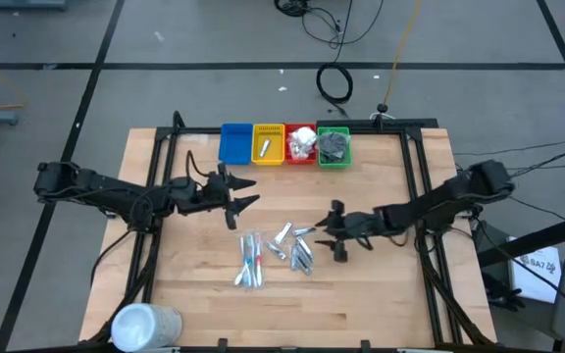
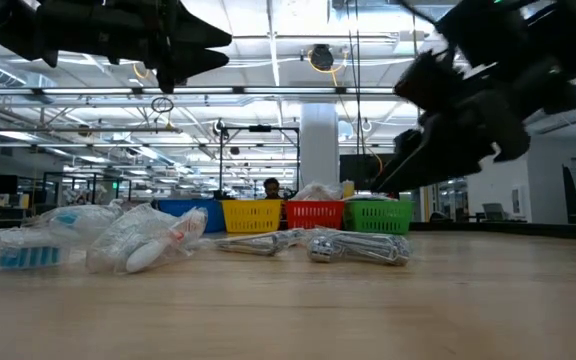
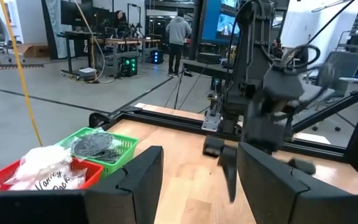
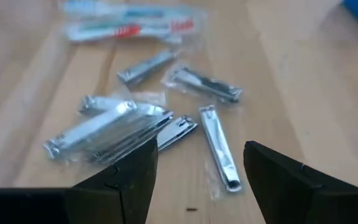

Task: Pick & Place Travel size toiletries
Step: Put the nail cutter into the yellow bin

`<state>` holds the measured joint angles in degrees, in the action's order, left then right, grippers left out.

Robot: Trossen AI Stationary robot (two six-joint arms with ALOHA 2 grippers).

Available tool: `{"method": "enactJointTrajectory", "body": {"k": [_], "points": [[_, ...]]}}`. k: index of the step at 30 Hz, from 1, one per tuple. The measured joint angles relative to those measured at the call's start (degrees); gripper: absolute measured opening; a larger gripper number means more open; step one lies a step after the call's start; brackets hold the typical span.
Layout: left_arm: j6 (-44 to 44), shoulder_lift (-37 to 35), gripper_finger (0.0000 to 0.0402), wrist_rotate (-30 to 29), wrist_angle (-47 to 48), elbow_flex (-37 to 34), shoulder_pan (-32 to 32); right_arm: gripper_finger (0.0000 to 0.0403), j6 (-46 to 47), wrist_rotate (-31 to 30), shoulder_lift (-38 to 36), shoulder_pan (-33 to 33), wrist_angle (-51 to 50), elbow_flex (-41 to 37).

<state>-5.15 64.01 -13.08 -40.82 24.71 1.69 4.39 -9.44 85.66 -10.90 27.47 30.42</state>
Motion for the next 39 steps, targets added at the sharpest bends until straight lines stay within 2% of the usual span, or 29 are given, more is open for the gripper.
{"method": "enactJointTrajectory", "body": {"k": [5, 8, 14, 22, 26, 36, 39], "points": [[-1.2, 0.0, 0.0202, 0.0, 0.3, 0.0, 0.0, 0.0226, -3.7, 5.1, 6.2, 3.9, -0.2, 3.7], [-1.3, 0.0, 0.0202, 0.0, 0.3, 0.0, 0.0, 0.0226, -5.6, 5.4, 8.5, 6.1, -0.4, 4.5], [-1.3, 0.0, 0.0202, 0.0, 0.5, 0.0, 0.0, 0.0226, -5.4, 12.3, 13.0, 8.7, 1.6, 5.0], [-1.3, 0.0, 0.0202, 0.0, 0.5, 0.0, 0.0, 0.0219, -5.5, 12.2, 17.4, 9.0, 4.0, 5.0], [-1.3, 0.0, 0.0202, 0.0, 0.7, 0.0, 0.0, 0.0186, -5.5, 12.2, 17.4, 9.0, 3.7, 5.0], [-1.3, 0.0, 0.0202, 0.0, 0.8, 0.0, 0.0, 0.0048, -5.8, 12.3, 17.0, 9.0, 2.5, 5.0], [-1.3, 0.0, 0.0202, 0.0, 0.8, 0.0, 0.0, 0.0037, -6.7, 12.3, 16.9, 9.0, 2.5, 5.0]]}}
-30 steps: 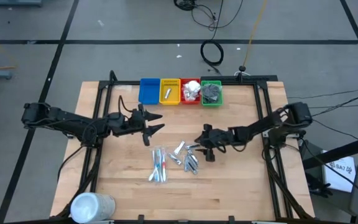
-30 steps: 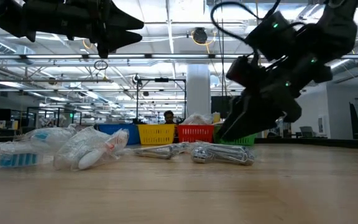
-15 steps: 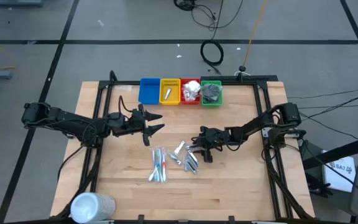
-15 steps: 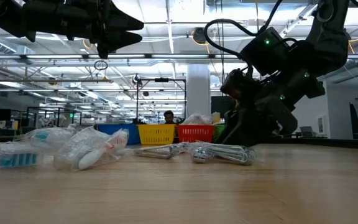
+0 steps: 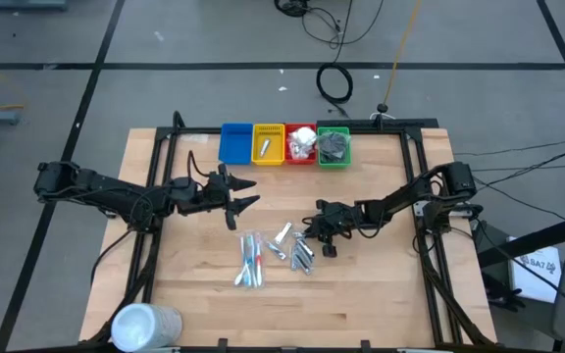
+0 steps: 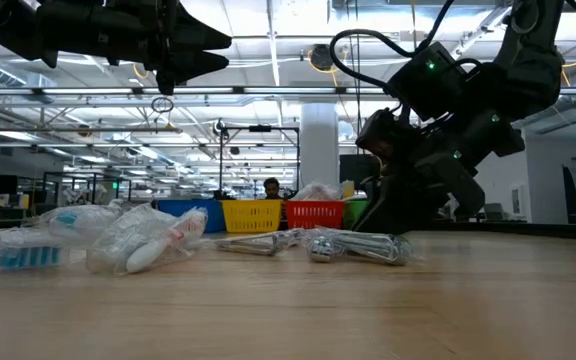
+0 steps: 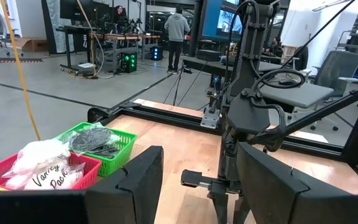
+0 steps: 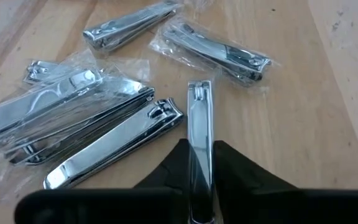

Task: Pick & Place Travel size toiletries
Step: Put the nail cutter into the yellow bin

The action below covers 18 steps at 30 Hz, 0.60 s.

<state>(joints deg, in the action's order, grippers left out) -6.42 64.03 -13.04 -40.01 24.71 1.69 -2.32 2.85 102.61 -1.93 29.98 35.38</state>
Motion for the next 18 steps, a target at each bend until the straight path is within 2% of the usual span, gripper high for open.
{"method": "enactJointTrajectory", "body": {"k": [5, 9, 13, 18], "points": [[0.0, 0.0, 0.0202, 0.0, 0.0, 0.0, 0.0, 0.0037, -1.5, -2.6, -1.8, 0.0, -0.8, -0.1], [-0.4, 0.0, 0.0202, 0.0, 0.0, 0.0, 0.0, 0.0037, -3.9, -6.2, -6.1, 0.0, -3.6, -0.3], [-3.5, 0.2, 0.0202, 0.0, -0.4, 0.0, 0.0, 0.0037, -5.9, -12.3, -12.0, -0.1, -7.1, -0.3], [-8.0, 2.0, 0.0202, -1.6, -0.8, 0.0, -0.2, 0.0037, -9.8, -22.9, -18.0, -1.7, -8.8, -0.2]]}}
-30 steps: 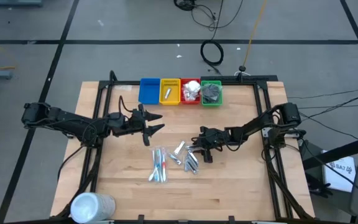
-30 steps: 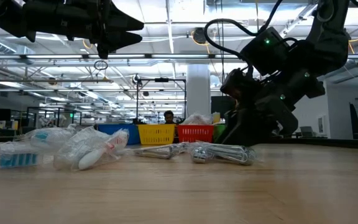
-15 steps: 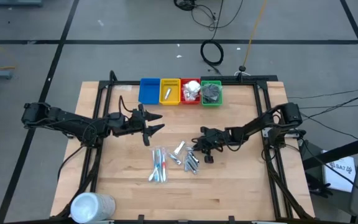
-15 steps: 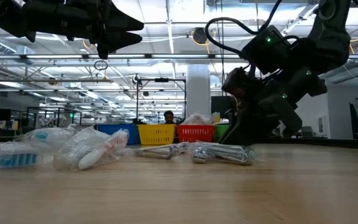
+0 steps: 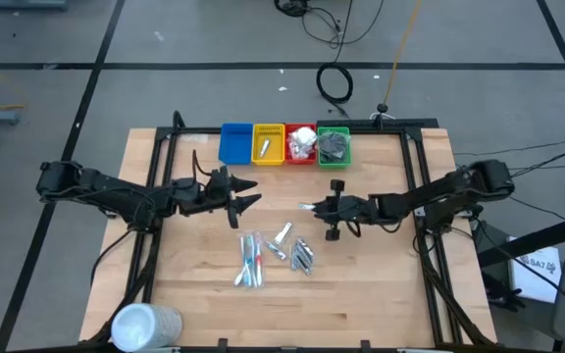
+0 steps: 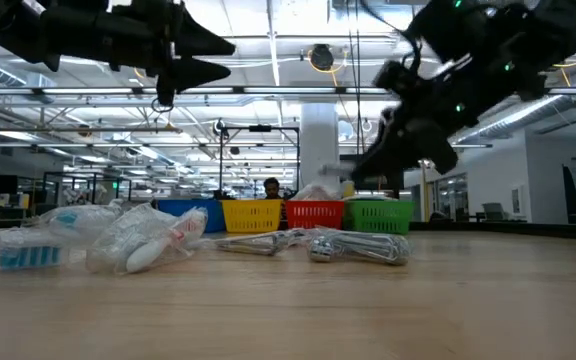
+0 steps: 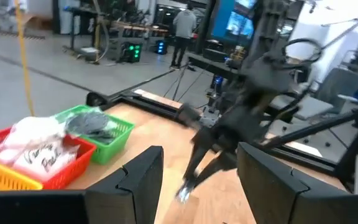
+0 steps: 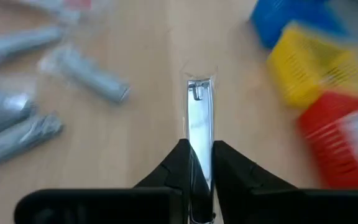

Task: Pick & Place Travel size toiletries
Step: Put the nail cutter into the yellow bin

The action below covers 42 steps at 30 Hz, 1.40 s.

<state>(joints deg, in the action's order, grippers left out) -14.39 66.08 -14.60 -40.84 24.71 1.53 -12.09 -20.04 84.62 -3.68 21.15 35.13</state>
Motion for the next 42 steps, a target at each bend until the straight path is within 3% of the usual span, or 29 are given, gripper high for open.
{"method": "enactJointTrajectory", "body": {"k": [10, 21, 29, 42], "points": [[-12.4, 7.2, 0.0202, 0.1, -3.8, 0.3, -3.0, 0.0037, -11.9, -15.7, -4.3, -4.5, 8.6, 0.0], [-9.7, 20.2, 0.0202, 9.1, -2.6, 12.5, -3.8, 0.0037, -14.4, -16.2, -4.3, -4.9, 11.7, 0.1], [-16.4, 27.6, 0.0202, 10.9, -0.8, 20.8, -5.0, 0.0037, -17.5, -19.2, -4.3, -6.2, 13.8, 0.1], [-16.5, 31.9, 0.0202, 12.4, 0.8, 24.6, -5.4, 0.0037, -18.1, -19.2, -4.3, -6.6, 14.6, 0.1]]}}
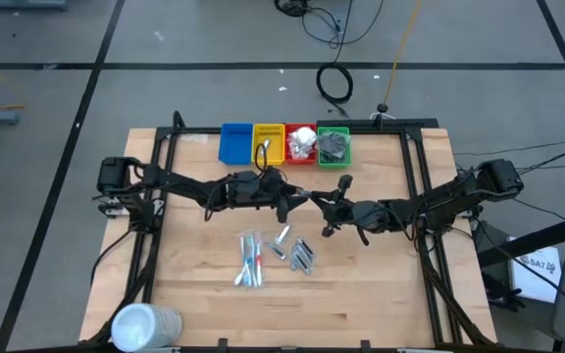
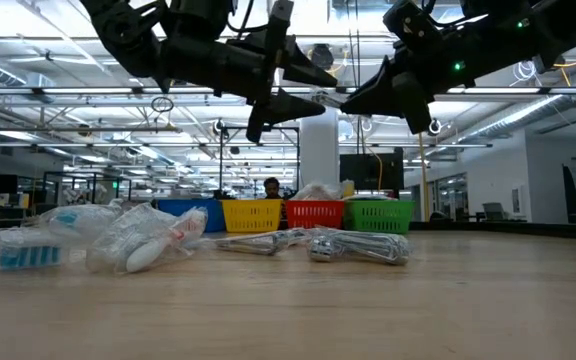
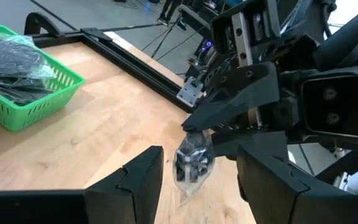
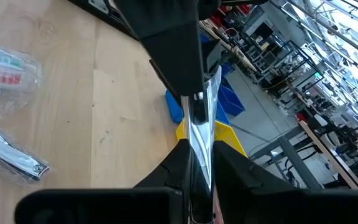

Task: Pick & Place Travel size toiletries
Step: Put the nail cutter into the yellow bin

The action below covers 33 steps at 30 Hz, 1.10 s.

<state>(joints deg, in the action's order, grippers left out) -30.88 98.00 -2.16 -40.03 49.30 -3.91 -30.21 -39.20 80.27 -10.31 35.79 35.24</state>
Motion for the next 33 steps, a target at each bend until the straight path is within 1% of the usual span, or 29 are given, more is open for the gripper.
{"method": "enactJointTrajectory", "body": {"k": [3, 5, 13, 20, 23, 27, 33], "points": [[-0.1, 0.0, 0.0193, 1.3, 0.0, 0.0, -0.3, 0.0037, -0.1, 0.0, 0.0, 0.0, 0.0, 0.0], [-0.1, 0.0, 0.0173, 2.0, 0.0, 0.0, -0.6, 0.0037, -0.1, 0.0, 0.0, 0.0, 0.0, 0.0], [0.4, 0.0, 0.0041, 2.3, -0.2, 0.0, -0.7, 0.0037, -0.1, 0.0, 0.0, 0.0, 0.0, 0.0], [3.5, 0.0, 0.0038, 2.3, -0.8, 0.0, -0.9, 0.0046, 0.1, 0.0, 0.0, 0.0, 0.1, 0.0], [4.9, 0.0, 0.0038, 2.1, -1.0, 0.0, -0.9, 0.0059, 2.4, 0.2, 0.0, 0.0, 0.1, 0.0], [6.4, 0.0, 0.0038, 1.3, -1.4, 0.0, -0.9, 0.0098, 6.7, 0.3, 0.0, 0.0, -1.3, 0.1], [7.7, 0.0, 0.0038, 1.0, -1.8, 0.0, -0.9, 0.0183, 13.3, 0.3, 0.0, 0.0, -5.4, 0.1]]}}
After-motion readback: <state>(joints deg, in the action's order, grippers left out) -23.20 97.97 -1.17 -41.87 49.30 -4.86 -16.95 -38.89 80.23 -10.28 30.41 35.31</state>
